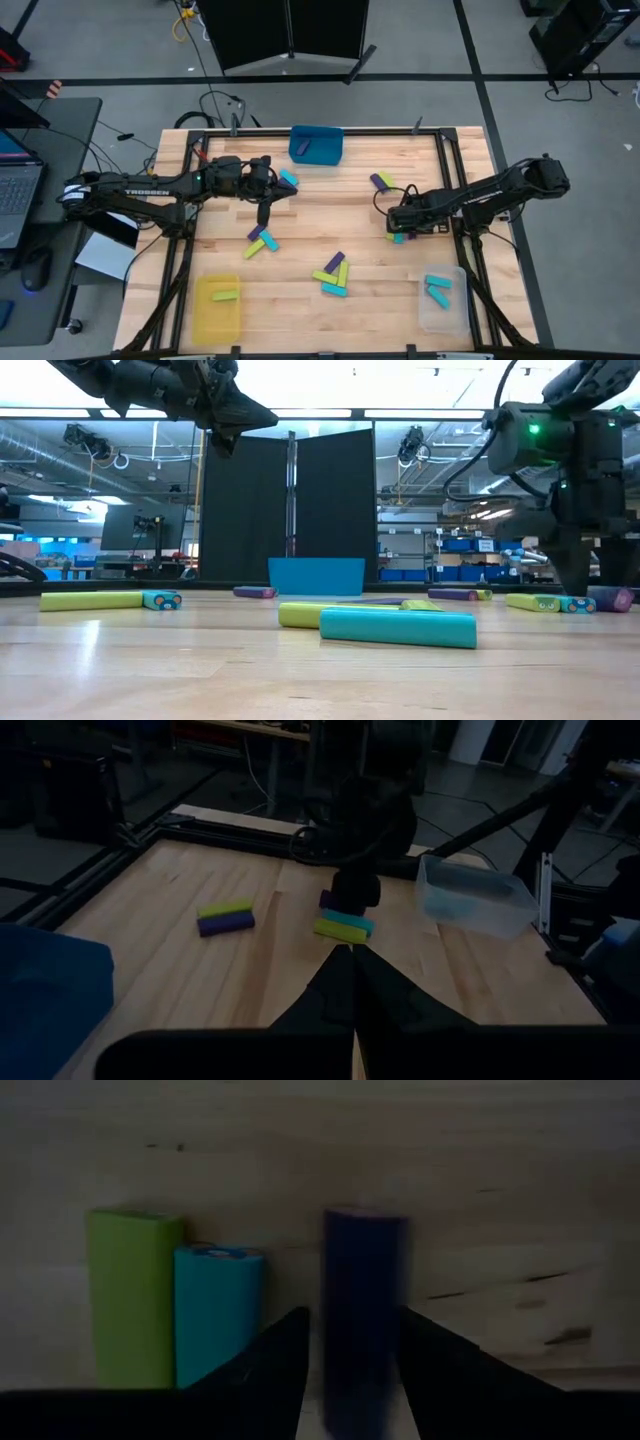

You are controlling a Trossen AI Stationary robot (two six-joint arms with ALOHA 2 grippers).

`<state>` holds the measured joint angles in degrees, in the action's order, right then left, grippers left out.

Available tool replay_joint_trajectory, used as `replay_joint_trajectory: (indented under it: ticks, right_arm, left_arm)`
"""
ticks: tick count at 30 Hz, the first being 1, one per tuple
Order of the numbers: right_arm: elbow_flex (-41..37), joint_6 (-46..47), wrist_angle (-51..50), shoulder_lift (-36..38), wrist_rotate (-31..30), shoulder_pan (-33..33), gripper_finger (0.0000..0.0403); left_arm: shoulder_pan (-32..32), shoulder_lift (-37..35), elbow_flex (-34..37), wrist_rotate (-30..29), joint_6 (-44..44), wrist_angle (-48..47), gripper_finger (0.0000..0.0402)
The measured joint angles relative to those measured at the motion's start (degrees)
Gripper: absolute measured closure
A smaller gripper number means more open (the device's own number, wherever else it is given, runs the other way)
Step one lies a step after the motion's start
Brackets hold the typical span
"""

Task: Sort blocks
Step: Put the purple block into the blue bin

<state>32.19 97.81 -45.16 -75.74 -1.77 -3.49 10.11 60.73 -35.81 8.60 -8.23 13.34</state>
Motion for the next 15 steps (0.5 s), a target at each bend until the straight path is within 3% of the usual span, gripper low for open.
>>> replay_joint_trajectory:
  ticks: [7,13,15]
  right_arm:
    - [-0.8,-3.4,0.3,0.1,-0.9,0.0,0.0260]
    - [-0.8,-7.3,0.2,0.2,-1.4,0.0,0.0327]
    - [-0.5,-8.7,-0.5,0.6,-1.5,0.0,0.0333]
  left_arm:
    - [0.0,0.0,0.0,0.0,0.0,0.0,0.0398]
    - [0.0,0.0,0.0,-0.1,-0.9,0.0,0.0398]
    - [0.0,0.0,0.0,-0.1,-1.4,0.0,0.0398]
